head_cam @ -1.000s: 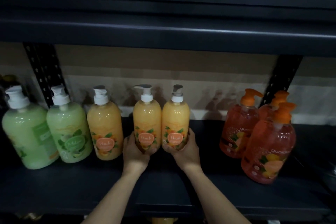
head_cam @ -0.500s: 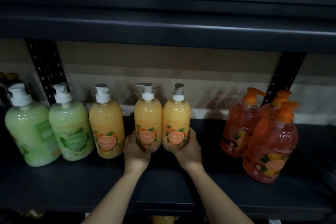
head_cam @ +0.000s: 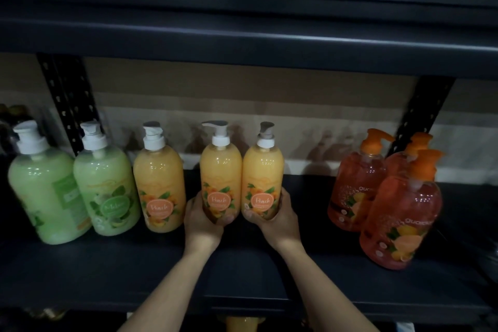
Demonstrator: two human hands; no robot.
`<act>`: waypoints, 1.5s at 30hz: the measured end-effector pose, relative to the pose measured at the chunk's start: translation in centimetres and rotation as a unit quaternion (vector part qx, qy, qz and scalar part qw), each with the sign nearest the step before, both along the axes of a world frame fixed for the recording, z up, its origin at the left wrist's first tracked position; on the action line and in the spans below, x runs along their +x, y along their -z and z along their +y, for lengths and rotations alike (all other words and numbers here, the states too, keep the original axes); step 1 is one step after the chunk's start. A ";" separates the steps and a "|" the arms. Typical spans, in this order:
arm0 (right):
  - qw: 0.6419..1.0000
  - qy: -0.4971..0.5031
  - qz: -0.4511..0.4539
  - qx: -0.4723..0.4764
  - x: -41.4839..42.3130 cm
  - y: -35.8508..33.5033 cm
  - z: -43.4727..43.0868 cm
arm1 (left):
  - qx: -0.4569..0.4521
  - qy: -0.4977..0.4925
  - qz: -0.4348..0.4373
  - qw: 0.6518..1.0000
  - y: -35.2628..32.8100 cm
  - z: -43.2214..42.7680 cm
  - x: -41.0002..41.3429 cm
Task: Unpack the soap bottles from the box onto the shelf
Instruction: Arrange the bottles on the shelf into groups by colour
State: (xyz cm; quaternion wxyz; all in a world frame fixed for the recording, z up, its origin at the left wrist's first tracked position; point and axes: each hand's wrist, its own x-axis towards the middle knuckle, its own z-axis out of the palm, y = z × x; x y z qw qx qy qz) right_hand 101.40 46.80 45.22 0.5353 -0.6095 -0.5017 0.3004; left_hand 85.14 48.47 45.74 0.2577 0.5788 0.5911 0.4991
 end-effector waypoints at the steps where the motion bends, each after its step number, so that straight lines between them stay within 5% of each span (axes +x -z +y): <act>1: 1.000 0.001 -0.001 0.001 0.0 0.1 0.0 | 0.000 0.002 -0.004 1.000 -0.1 -0.1 0.0; 14: 0.998 -0.010 -0.027 0.061 0.3 -0.1 0.4 | -0.060 0.057 0.017 0.996 0.3 0.3 -0.8; 18: 0.999 0.018 -0.050 0.013 -0.1 -0.4 0.2 | -0.116 0.072 0.049 0.989 0.2 -2.0 -2.0; 25: 0.986 0.154 -0.019 -0.056 -5.6 -0.4 -6.0 | 0.004 -0.060 0.099 0.993 -0.2 -6.7 -9.0; 35: 0.998 -0.039 -0.031 -0.031 -17.3 -1.1 -3.6 | -0.001 -0.015 0.410 0.912 2.0 -7.2 -14.7; 45: 1.000 -0.006 -0.014 -0.011 -20.9 0.5 1.5 | -0.030 0.011 0.492 0.870 2.0 -6.7 -15.4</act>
